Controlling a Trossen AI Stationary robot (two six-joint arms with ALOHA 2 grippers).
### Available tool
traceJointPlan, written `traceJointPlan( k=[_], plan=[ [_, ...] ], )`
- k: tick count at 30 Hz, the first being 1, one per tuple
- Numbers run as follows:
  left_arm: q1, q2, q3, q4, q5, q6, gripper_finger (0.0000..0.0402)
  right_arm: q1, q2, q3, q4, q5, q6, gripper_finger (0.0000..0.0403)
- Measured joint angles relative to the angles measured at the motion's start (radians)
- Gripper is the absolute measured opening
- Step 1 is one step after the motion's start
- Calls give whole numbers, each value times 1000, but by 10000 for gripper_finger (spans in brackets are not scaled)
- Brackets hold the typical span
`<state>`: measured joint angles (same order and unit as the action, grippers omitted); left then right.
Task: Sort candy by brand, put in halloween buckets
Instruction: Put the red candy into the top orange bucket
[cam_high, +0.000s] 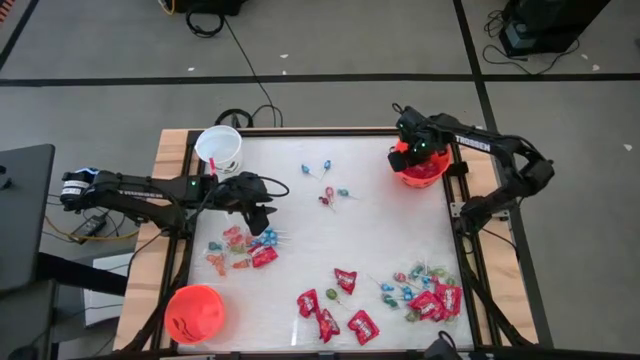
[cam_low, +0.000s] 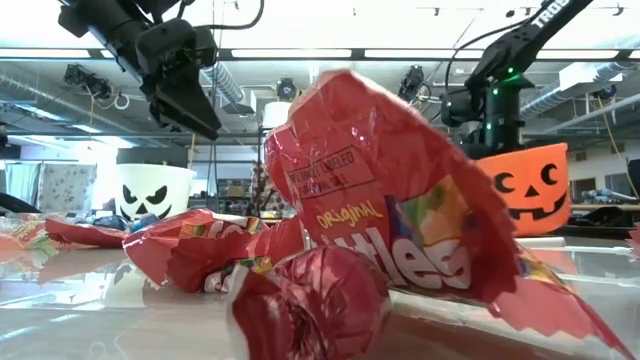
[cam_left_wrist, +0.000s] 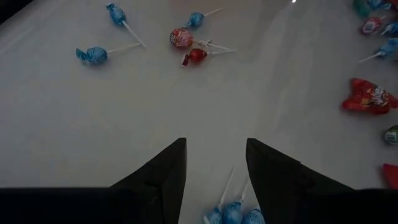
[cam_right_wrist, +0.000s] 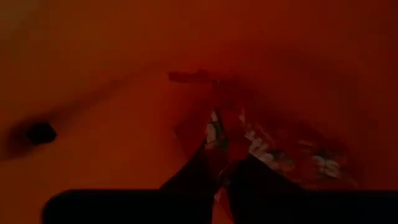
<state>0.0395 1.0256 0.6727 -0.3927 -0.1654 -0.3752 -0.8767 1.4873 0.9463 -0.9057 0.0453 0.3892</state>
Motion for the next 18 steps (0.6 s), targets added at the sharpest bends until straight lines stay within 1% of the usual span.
traceJointPlan(
  k=[4, 9, 13, 18],
  plan=[
    [0, 0, 0, -7, 24, -21, 172, 0, -20, 0, -7, 7, 0, 105],
    [0, 0, 0, -9, 57, -23, 172, -1, -129, 0, -7, 8, 13, 157],
    [-1, 1, 0, -42, 83, 7, 172, -4, -238, 0, -8, 7, 29, 179],
    [-21, 2, -27, -50, 141, 45, 172, 5, -369, 0, 4, -25, 62, 185]
  ],
)
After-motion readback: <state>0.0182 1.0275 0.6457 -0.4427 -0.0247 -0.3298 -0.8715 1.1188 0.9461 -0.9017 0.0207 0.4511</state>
